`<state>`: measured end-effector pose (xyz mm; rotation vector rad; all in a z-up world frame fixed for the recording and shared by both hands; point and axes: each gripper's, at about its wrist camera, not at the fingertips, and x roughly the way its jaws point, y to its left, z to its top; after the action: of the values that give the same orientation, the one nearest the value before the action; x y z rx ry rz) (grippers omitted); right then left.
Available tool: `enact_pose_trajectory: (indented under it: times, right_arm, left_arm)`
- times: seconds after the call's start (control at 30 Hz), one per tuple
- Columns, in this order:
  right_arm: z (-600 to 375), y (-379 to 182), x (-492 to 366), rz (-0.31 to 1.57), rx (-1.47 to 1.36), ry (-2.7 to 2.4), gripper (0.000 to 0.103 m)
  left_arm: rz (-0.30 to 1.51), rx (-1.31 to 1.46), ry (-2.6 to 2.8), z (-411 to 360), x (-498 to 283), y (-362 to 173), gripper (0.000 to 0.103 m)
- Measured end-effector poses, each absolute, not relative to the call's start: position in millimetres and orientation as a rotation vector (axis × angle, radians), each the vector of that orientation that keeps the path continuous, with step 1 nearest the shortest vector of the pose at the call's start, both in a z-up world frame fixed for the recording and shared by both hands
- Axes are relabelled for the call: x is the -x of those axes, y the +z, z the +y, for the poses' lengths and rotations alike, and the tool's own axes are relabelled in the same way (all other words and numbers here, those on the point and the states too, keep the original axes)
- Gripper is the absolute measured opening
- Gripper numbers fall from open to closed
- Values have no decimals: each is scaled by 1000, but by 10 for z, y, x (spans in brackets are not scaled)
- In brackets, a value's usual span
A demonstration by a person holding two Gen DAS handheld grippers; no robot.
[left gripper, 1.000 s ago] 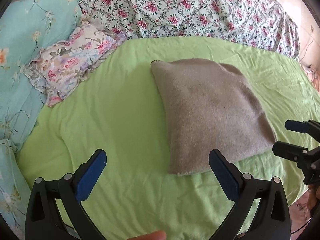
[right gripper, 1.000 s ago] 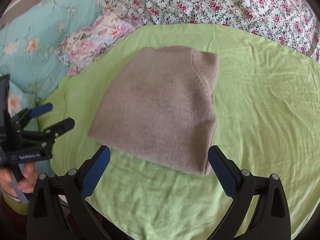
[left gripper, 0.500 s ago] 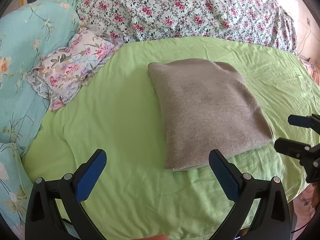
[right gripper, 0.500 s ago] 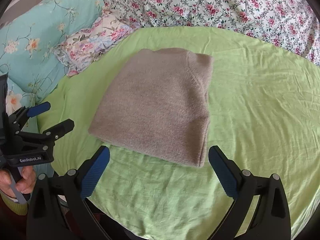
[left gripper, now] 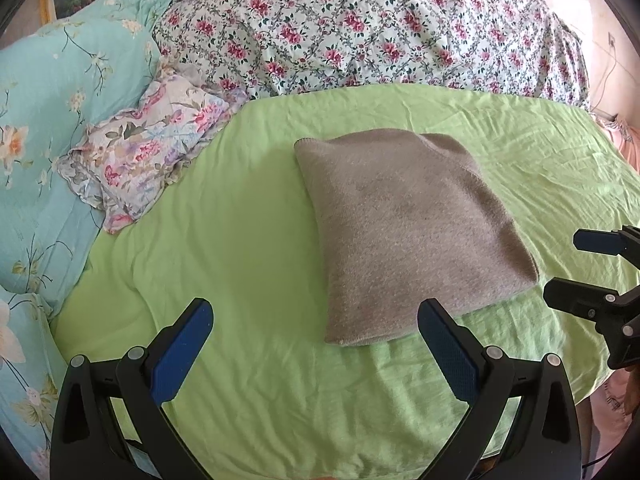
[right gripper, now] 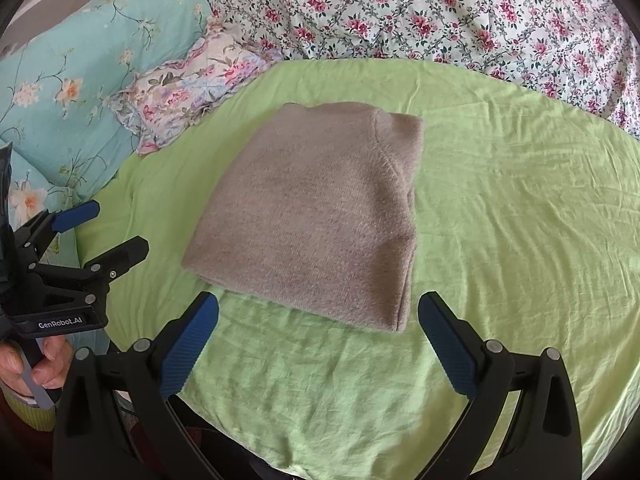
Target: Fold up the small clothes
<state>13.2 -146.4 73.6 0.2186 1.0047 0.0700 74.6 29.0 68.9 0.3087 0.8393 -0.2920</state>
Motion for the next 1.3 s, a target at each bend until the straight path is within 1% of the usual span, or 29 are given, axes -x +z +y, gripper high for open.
enact_pose_trajectory:
  times: [0.3,1.3]
  right_arm:
    - [-1410,611,-183,1042,-200,75,100]
    - [-1380,587,-269,1040,-201,69,100]
  left_arm:
    - [871,-333,-287,274,-808,533,102]
    - [894,-324,-278,205,-902,460,102]
